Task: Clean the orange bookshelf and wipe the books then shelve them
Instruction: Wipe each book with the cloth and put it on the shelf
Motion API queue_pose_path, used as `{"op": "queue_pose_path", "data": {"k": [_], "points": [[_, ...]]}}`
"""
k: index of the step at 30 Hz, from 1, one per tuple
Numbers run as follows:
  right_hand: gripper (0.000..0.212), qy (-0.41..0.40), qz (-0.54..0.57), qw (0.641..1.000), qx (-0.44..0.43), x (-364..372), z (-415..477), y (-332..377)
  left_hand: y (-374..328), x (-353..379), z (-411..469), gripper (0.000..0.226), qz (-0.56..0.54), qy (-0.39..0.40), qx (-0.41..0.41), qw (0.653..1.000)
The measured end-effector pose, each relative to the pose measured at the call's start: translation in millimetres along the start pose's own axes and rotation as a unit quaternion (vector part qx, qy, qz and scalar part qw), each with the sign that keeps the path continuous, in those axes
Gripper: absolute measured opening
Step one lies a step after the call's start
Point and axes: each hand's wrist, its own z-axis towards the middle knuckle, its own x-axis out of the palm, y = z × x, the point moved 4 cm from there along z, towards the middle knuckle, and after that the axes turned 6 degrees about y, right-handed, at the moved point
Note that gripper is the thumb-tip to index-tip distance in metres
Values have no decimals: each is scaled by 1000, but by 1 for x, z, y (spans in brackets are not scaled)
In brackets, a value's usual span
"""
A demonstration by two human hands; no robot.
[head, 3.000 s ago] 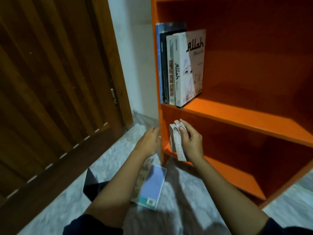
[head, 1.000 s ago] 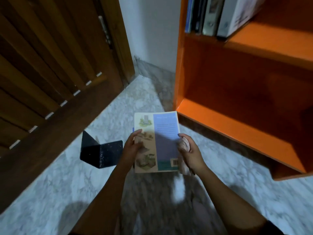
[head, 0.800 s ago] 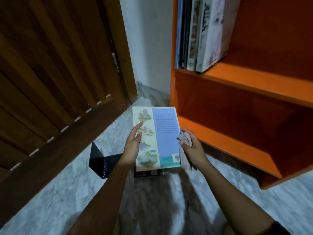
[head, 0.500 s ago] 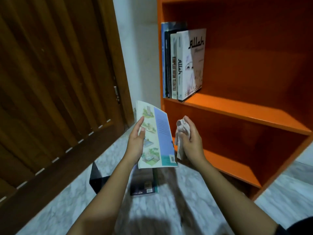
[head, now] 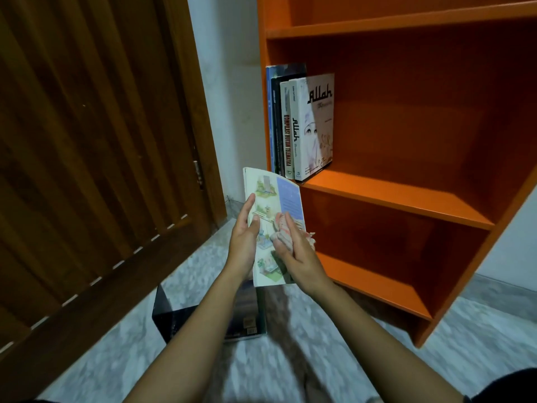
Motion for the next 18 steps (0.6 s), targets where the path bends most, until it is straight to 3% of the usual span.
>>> {"op": "queue_pose_path", "data": {"k": [6, 10, 14, 18], "points": [[54, 48, -184, 976, -103, 7, -13, 20, -3, -4, -3, 40, -111, 17, -35, 993], [55, -3, -260, 955, -140, 2, -1, 36, -11, -1, -9, 41, -113, 53, -37, 991], [52, -67, -259, 957, -113, -23, 19, 48, -18, 7, -14, 40, -50, 86, -16, 995], [53, -72, -254, 955, -135, -41, 38, 61, -22, 12, -12, 39, -27, 97, -11, 995]]}}
